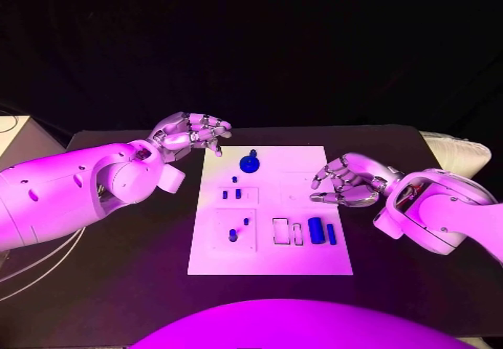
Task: Assemble the parts on the task board
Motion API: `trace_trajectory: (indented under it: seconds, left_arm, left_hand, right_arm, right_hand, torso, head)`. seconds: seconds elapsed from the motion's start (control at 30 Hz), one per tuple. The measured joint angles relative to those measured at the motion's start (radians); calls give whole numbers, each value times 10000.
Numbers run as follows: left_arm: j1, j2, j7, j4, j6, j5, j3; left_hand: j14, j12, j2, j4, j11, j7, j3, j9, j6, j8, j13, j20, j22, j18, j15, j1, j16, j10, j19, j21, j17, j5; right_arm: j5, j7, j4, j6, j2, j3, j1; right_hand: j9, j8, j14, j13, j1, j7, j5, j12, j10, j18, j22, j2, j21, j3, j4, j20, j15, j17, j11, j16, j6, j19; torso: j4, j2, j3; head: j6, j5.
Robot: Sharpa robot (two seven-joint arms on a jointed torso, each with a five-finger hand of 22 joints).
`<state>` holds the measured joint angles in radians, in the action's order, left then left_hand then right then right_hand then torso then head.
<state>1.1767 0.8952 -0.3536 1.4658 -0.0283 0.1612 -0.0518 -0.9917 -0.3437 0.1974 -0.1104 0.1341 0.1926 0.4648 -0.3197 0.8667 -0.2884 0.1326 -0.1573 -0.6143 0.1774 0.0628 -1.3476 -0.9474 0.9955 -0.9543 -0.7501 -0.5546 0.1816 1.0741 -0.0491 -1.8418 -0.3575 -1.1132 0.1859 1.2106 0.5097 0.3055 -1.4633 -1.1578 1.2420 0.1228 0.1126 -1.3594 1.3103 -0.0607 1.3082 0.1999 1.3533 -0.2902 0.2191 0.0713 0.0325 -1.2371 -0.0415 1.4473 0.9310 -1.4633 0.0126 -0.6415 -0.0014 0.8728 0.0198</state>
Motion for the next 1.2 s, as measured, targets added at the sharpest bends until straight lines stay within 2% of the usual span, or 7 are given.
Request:
trace_trajectory:
  seconds: [0.07, 0.17, 0.23, 0.47, 0.67, 0.97, 1.2]
  left_arm:
    - [-14, 15, -2, 17, 0, 0, 0]
    - [-35, 38, -4, 50, -1, 0, -2]
    - [-44, 44, -5, 76, -3, 0, -3]
    - [-94, 60, -15, 188, -1, 0, -7]
    - [-111, 94, -23, 229, 13, 0, -7]
    - [-117, 100, -28, 219, 48, 0, -7]
    - [-118, 106, -28, 216, 68, 1, -8]
  left_hand:
    - [0, 0, 0, 0, 0, 0, 0, 0, 0, 0, 0, 0, 0, 0, 0, 0, 0, 0, 0, 0, 0, 0]
    - [0, 0, 0, 0, 0, 0, 0, 0, 0, 0, 0, 0, 0, 1, 0, 0, 0, 0, 0, 0, 0, 0]
    - [0, 0, 0, 0, 0, 0, 0, 0, 0, 0, 0, 0, 0, 0, 0, 0, 0, 0, 0, 0, 0, 0]
    - [0, 0, 0, -27, 0, 0, -27, 0, 0, 0, 9, 0, 0, 0, 0, 0, 0, 0, 0, 0, -1, 0]
    - [0, 0, 0, -27, 0, 0, -27, 0, 0, 0, 9, 0, 0, 0, 0, 0, 0, 0, 0, 0, -1, 0]
    - [0, 0, 0, -54, 0, 0, -54, 0, 0, 0, 8, 0, 0, 0, 0, 0, 0, 0, 0, 0, -2, 0]
    - [0, 0, 0, -54, 0, 0, -54, 0, 0, 0, 8, 0, 0, 0, 0, 0, 0, 0, 0, -1, -2, 0]
  right_arm:
    - [-64, -339, -54, 116, -303, 24, 26]
    - [-82, -827, -151, 247, -671, 88, 39]
    - [-59, -1093, -218, 294, -816, 132, 40]
    - [339, -1933, -420, 299, -995, 209, -78]
    - [730, -2398, -419, 175, -851, 255, -415]
    - [1024, -2746, -273, 65, -284, 258, -669]
    - [1057, -2916, -173, 71, -30, 261, -882]
  right_hand:
    - [0, 2, 0, -873, 21, -4, 132, -457, 502, 0, 0, 21, 121, 236, 235, 0, 0, -558, 30, 243, -2, 0]
    - [0, 110, 1, -1438, 137, -37, 135, -813, 904, -1, 0, 137, 263, 592, 442, 0, 0, -704, 52, 448, -35, 0]
    - [0, 146, 0, -1500, 242, -52, 283, -931, 1020, -1, -1, 84, 356, 795, 613, 0, 0, -711, 35, 542, -51, 0]
    - [-70, 195, 1, -1503, 412, -54, 852, -964, 1048, 152, -2, -12, 463, 1137, 707, 0, 0, -711, 40, 582, -54, 1]
    - [-111, 195, 1, -1502, 504, -54, 1045, -964, 1048, 152, -3, -104, 463, 1248, 665, 0, 0, -711, 39, 581, -54, 1]
    - [-156, 195, 2, -1501, 544, -54, 1123, -964, 1078, 153, -4, -64, 545, 1407, 707, 1, 0, -709, 10, 663, -54, 2]
    - [-197, 195, 2, -1500, 365, -53, 1331, -964, 1119, 152, -6, -156, 630, 1676, 734, 1, -1, -709, 42, 703, -53, 3]
  torso:
    - [14, 12, 5]
    - [39, 22, 7]
    - [44, 24, 7]
    - [42, 30, 1]
    - [42, 28, -6]
    - [42, 17, -8]
    - [45, 11, -8]
  head:
    - [0, -52]
    - [0, -121]
    - [0, -178]
    - [0, -282]
    - [0, -283]
    - [0, -246]
    - [0, -251]
